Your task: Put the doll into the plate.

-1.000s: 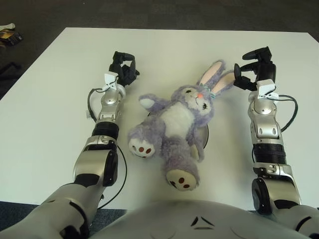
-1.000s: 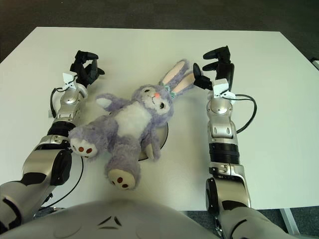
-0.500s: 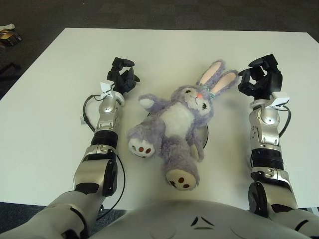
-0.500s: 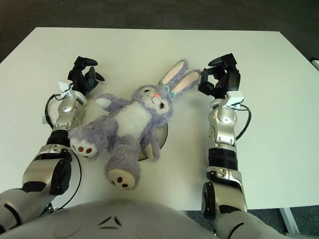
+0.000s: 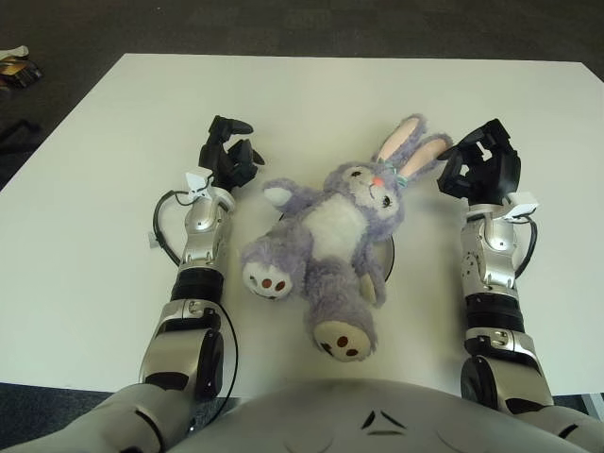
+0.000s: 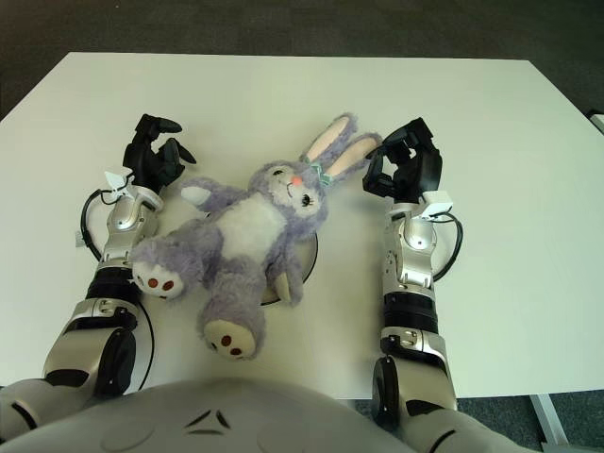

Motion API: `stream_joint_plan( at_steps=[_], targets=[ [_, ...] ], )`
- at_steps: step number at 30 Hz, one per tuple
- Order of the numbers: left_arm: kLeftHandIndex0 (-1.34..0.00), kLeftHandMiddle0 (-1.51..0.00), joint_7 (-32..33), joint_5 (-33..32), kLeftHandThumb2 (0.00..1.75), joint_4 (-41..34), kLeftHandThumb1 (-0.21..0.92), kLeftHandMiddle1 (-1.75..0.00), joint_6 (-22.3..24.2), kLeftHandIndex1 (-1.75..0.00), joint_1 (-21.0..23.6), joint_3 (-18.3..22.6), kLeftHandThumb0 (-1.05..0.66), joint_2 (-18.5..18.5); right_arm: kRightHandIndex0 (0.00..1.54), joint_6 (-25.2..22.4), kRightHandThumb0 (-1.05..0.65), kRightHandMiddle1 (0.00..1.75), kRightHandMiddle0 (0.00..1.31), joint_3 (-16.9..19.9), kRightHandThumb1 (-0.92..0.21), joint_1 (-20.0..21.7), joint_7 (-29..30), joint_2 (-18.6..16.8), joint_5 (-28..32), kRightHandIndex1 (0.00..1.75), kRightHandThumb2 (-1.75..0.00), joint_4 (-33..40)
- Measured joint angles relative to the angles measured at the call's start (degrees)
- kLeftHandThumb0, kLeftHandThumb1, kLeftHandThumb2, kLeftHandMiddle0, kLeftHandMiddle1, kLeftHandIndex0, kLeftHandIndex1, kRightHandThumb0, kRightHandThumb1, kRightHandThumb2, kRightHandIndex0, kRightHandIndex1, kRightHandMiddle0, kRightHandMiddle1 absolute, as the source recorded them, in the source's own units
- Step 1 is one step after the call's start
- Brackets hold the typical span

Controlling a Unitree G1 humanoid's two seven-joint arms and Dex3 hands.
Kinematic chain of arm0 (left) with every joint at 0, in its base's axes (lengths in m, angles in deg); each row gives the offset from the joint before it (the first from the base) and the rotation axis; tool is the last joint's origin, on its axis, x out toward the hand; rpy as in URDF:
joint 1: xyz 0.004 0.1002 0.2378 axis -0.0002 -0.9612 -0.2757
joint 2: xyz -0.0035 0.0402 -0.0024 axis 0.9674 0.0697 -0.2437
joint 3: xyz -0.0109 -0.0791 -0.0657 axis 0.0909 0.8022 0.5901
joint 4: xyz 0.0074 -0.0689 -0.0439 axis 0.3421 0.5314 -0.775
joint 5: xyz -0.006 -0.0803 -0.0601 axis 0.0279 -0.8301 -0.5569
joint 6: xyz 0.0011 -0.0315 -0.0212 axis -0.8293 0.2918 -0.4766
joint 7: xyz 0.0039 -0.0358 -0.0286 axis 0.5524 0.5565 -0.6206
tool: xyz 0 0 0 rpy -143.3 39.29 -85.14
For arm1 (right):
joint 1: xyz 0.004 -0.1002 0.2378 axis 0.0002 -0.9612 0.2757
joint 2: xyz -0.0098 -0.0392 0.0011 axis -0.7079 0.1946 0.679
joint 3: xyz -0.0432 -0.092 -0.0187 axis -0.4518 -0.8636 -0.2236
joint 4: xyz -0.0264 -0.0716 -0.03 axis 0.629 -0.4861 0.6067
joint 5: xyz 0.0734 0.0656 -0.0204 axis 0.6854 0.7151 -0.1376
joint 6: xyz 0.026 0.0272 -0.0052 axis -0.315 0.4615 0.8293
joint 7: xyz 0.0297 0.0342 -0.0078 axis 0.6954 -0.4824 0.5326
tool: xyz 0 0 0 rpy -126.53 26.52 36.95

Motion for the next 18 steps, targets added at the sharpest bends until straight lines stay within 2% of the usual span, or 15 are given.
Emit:
stream_joint_plan(
  at_steps=[3,6,12,18],
  targets=[
    [-0.33,-0.63,0.94,0.05,1.21,-2.58,0.41,-1.71,0.85,-1.75,-1.42,-0.03,-0.07,-0.63,0.82,0.3,-0.01,1.75,0.75,-0.45,0.06,-0.64,-0.36,-0.32,-0.02,1.73,-1.74,1.33],
    [-0.33,-0.61,2.13,0.26,1.25,-4.81,0.38,-1.71,1.56,-1.75,-2.69,-0.09,-0.03,-1.22,0.85,0.33,-0.01,1.67,0.78,-0.68,0.09,-1.44,-0.63,-0.46,-0.02,1.74,-1.74,2.58],
    [-0.34,-0.62,4.11,1.0,1.29,-7.24,0.35,-1.71,2.73,-1.75,-4.03,-0.31,-0.01,-1.76,0.9,0.32,-0.01,1.54,0.85,-0.94,0.13,-2.19,-1.2,-0.47,-0.03,1.75,-1.75,4.07],
    [-0.35,-0.64,5.0,1.52,1.3,-8.05,0.33,-1.7,3.13,-1.75,-4.55,-0.42,-0.01,-2.12,0.93,0.27,-0.01,1.52,0.84,-1.11,0.13,-2.39,-2.28,-0.27,-0.03,1.75,-1.75,4.28]
  ],
)
